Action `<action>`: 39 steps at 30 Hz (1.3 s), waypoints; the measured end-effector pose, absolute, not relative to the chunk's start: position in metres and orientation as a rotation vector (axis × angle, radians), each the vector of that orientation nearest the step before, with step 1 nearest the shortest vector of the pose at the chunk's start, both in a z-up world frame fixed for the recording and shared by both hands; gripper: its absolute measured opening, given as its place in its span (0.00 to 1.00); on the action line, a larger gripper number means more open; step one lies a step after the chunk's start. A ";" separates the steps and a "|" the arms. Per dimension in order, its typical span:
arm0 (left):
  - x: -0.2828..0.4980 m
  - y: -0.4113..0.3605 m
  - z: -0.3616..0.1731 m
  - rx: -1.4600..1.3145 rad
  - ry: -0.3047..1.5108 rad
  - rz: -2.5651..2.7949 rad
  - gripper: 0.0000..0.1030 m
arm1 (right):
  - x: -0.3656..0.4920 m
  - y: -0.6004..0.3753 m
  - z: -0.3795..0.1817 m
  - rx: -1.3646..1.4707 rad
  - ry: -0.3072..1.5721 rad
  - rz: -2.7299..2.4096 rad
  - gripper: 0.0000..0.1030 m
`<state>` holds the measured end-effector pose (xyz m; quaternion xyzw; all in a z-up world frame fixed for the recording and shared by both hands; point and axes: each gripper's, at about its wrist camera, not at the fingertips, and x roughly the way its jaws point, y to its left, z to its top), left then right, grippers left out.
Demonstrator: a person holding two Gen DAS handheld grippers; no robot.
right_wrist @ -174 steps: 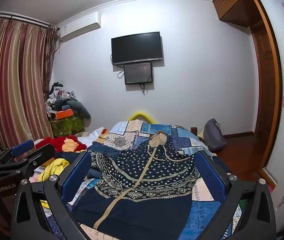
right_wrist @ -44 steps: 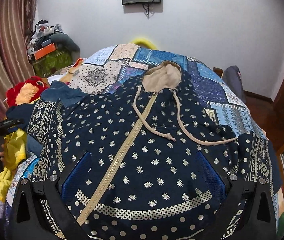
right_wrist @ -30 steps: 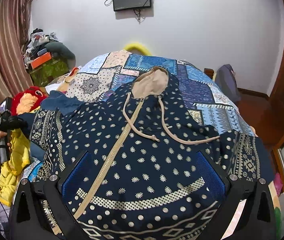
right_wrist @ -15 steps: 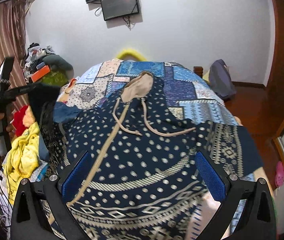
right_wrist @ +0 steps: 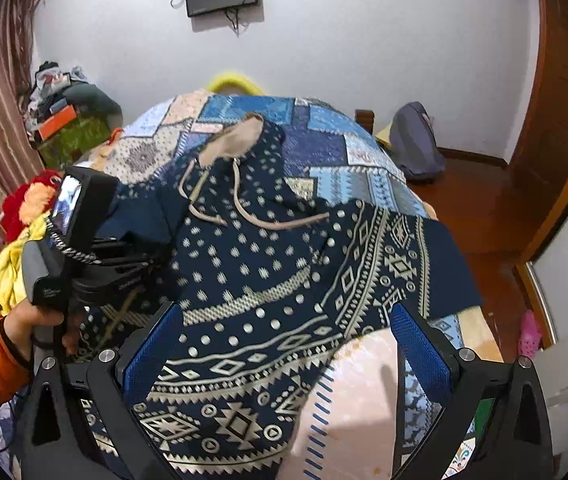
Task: Fold large clothes
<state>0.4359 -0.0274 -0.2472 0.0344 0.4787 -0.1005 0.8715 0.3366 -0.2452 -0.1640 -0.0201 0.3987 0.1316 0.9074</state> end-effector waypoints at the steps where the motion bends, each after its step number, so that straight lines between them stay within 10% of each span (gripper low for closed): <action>1: 0.432 -0.025 -0.244 0.069 1.008 -0.224 0.16 | 0.337 -0.244 -0.166 -0.048 0.831 0.271 1.00; 4: 0.414 -0.017 -0.236 0.092 1.000 -0.230 0.54 | 0.341 -0.233 -0.169 -0.076 0.847 0.278 1.00; 13: 0.344 0.090 -0.194 0.023 0.854 -0.041 0.82 | 0.354 -0.138 -0.165 -0.181 0.818 0.428 1.00; 30: 0.304 0.239 -0.227 -0.154 0.895 0.179 0.83 | 0.411 0.099 -0.232 -0.475 0.877 0.672 0.95; 39: 0.328 0.225 -0.231 -0.163 0.878 0.157 0.83 | 0.436 0.122 -0.258 -0.513 0.890 0.631 0.12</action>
